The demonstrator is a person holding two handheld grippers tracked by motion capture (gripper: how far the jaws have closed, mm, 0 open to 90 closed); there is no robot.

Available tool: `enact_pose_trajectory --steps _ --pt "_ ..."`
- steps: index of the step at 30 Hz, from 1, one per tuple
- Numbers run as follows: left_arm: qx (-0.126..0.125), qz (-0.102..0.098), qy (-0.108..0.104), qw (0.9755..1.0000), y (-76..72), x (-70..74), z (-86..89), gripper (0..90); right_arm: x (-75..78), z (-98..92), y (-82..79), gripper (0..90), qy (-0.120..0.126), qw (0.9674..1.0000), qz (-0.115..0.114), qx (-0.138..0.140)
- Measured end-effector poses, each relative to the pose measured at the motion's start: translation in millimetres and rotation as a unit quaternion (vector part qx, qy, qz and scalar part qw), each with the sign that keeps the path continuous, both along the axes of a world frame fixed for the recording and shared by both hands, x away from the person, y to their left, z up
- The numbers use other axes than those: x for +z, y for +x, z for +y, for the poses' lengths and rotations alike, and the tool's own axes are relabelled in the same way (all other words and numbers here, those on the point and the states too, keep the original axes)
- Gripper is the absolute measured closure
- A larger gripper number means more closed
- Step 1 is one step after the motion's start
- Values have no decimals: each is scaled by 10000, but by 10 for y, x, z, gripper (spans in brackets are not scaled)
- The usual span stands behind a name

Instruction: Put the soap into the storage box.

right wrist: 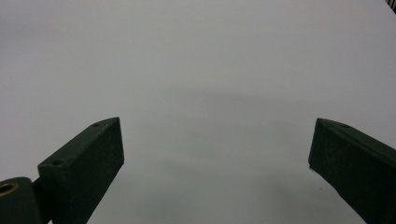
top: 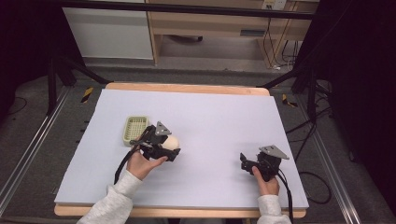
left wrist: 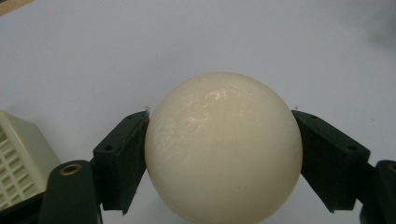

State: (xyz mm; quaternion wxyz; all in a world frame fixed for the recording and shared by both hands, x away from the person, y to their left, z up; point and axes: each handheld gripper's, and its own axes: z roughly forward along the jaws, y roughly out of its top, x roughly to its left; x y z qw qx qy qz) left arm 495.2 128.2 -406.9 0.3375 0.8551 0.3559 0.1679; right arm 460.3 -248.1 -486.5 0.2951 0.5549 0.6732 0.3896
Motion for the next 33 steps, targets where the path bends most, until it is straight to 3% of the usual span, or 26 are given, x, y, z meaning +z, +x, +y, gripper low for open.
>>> enact_pose_trajectory --steps 33 --pt "527 -110 -16 9985 113 121 507 224 -2 1 2 37 -17 10000 2 -14"
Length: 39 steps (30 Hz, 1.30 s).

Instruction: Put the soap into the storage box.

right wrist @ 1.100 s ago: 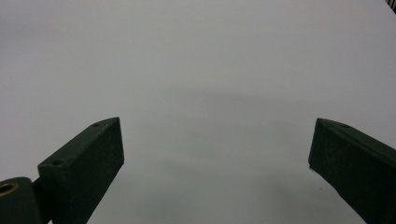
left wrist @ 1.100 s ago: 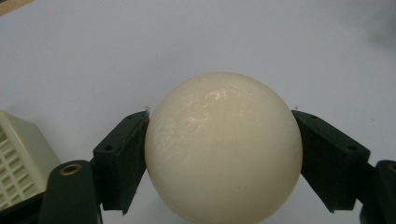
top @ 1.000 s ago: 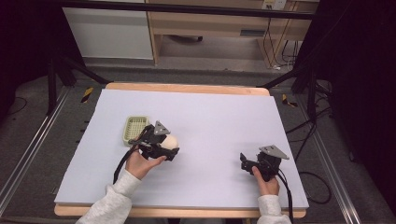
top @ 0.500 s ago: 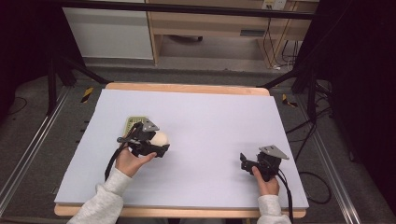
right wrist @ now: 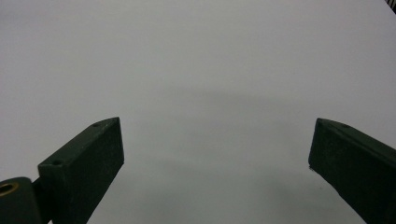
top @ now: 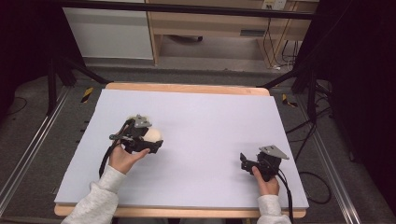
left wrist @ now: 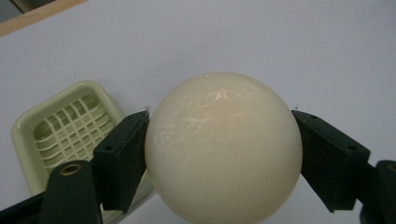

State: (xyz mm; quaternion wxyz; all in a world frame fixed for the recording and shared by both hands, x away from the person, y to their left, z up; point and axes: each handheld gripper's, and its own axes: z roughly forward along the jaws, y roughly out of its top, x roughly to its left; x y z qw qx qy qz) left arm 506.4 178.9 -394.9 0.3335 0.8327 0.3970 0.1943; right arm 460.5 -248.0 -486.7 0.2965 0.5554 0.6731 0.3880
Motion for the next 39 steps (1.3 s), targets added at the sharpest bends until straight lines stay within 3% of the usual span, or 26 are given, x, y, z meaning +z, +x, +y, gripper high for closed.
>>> enact_pose_trajectory --steps 16,39 --pt "321 -81 -21 9994 126 110 217 224 0 1 0 37 -3 10000 1 -13" --pt "794 79 12 9968 386 12 468 224 -1 -2 1 37 12 10000 12 3"
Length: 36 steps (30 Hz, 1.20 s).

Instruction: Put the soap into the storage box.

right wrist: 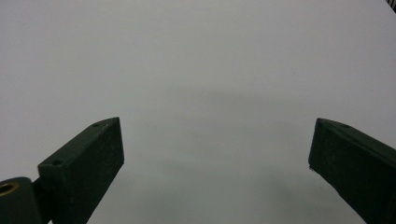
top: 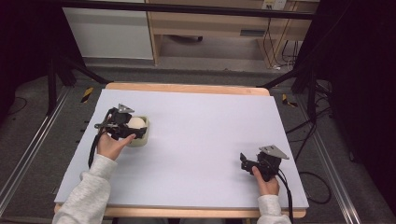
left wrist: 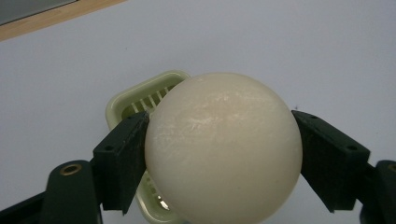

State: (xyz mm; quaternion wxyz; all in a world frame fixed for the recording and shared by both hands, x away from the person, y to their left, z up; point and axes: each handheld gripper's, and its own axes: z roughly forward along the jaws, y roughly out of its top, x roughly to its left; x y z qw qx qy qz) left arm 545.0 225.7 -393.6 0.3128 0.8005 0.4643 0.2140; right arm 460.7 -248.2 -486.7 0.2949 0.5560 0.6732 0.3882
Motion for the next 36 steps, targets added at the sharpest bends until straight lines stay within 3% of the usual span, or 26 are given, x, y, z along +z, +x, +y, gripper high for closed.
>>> enact_pose_trajectory --steps 12,36 --pt "174 65 -27 9998 117 -67 50 224 0 0 -2 37 3 10000 -22 -8" --pt "295 304 36 9991 274 -268 77 224 0 -1 0 37 9 10000 -8 7"
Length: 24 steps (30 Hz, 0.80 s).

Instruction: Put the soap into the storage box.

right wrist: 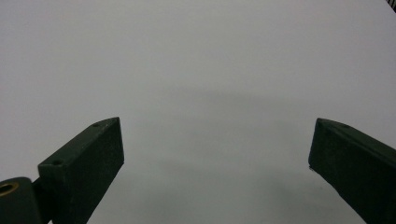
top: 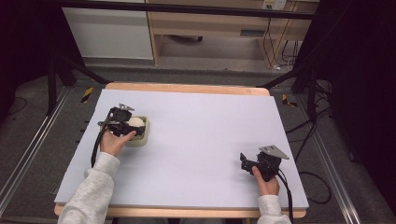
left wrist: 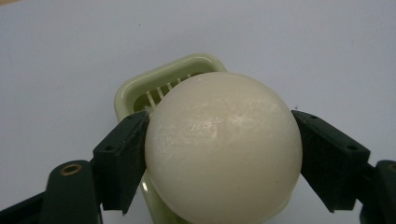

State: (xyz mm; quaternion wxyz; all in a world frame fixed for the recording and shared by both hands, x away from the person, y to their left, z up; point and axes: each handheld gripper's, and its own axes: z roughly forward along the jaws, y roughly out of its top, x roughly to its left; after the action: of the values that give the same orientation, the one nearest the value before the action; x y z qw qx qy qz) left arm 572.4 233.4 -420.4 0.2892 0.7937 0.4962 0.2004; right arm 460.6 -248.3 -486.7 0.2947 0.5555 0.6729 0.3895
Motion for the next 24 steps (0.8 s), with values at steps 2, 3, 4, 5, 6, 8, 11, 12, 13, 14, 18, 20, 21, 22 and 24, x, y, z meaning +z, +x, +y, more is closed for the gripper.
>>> enact_pose_trajectory --steps 2,3,4,5,6,8,11,12,13,14,18,20,21,22,24 --pt "1 24 15 10000 11 -24 -10 224 0 -1 1 37 9 10000 8 6" --pt "1 24 15 10000 11 -24 -10 224 0 -1 1 37 9 10000 8 6" --pt "5 30 22 10000 15 -32 -11 224 1 -1 1 37 10 10000 8 7" --pt "7 31 27 10000 19 -38 -10 224 0 0 0 37 2 10000 5 6" --pt "23 25 21 10000 24 -48 -7 224 0 0 0 36 1 10000 4 6" --pt "43 53 21 10000 32 -57 8 224 0 0 0 37 4 10000 3 4" --pt "73 67 16 9999 36 -77 25 224 0 -1 1 37 11 10000 8 7" --pt "72 74 27 9999 36 -83 30 224 0 -1 0 37 3 10000 9 7" --pt "79 79 21 9999 35 -91 33 224 0 -1 0 37 3 10000 9 7" --pt "75 93 34 9999 36 -98 38 224 0 -1 1 37 9 10000 10 10" --pt "92 140 44 9999 46 -133 52 224 0 0 0 37 -3 10000 4 5" --pt "93 145 49 9998 48 -142 50 224 0 0 0 37 -3 10000 5 8" --pt "95 149 51 9998 49 -145 49 224 1 -1 0 37 10 10000 11 8" --pt "99 151 51 9998 50 -149 49 224 0 -1 1 37 9 10000 7 7" --pt "85 161 48 9998 54 -156 46 224 0 -1 1 37 5 10000 7 10"
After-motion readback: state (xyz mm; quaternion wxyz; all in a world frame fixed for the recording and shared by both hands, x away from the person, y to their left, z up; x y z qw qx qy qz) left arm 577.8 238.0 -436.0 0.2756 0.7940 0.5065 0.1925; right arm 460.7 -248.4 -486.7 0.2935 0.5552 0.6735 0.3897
